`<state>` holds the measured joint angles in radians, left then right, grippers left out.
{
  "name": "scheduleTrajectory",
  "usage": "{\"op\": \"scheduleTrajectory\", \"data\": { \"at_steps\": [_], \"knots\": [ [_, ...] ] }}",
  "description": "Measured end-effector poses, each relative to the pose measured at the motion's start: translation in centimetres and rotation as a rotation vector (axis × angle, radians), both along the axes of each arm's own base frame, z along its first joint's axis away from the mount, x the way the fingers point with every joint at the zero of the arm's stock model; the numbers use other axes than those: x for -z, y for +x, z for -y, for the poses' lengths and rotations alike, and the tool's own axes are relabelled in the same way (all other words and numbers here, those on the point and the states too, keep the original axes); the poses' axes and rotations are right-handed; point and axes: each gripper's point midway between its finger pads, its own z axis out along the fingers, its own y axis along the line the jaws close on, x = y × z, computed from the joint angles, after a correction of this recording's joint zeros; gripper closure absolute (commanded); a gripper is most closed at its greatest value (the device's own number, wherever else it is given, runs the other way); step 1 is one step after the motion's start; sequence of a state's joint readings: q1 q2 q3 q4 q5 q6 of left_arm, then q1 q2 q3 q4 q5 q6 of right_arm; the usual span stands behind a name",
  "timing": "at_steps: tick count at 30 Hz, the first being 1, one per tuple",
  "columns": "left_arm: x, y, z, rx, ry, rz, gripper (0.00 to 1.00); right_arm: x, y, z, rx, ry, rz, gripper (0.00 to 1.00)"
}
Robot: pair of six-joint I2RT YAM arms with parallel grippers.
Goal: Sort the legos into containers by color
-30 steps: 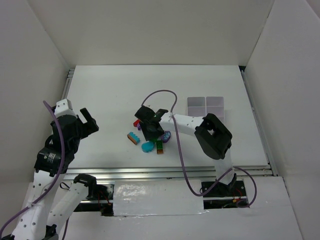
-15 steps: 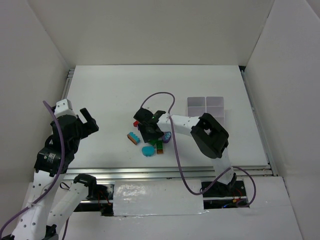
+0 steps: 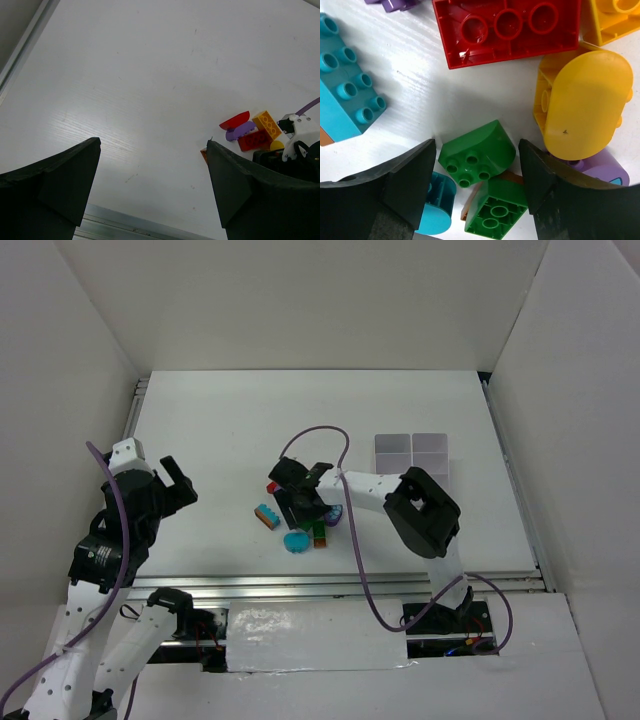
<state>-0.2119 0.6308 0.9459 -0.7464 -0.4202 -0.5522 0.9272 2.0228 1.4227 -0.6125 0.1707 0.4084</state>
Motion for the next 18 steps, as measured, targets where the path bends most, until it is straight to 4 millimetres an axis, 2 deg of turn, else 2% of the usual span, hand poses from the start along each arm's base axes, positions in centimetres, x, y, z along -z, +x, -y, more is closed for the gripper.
{"op": "scheduleTrajectory", "data": {
  "at_steps": [4,8,12,18],
  "knots": [
    [0.01,0.02,0.01,0.0,0.0,0.0,0.0,0.03,-0.16,0.1,-0.035,-0.006,-0.003,0.31],
    [0.01,0.02,0.02,0.001,0.0,-0.001,0.01,0.0,-0.27,0.18,-0.056,-0.01,-0.005,0.47],
    [0.03,0.04,0.07,0.004,-0.001,-0.002,0.0,-0.02,-0.28,0.2,-0.066,-0.012,-0.003,0.52],
    [0.0,0.12,0.14,0.007,-0.002,0.0,0.0,-0.08,-0.23,0.15,-0.079,-0.014,0.003,0.72]
  ]
}}
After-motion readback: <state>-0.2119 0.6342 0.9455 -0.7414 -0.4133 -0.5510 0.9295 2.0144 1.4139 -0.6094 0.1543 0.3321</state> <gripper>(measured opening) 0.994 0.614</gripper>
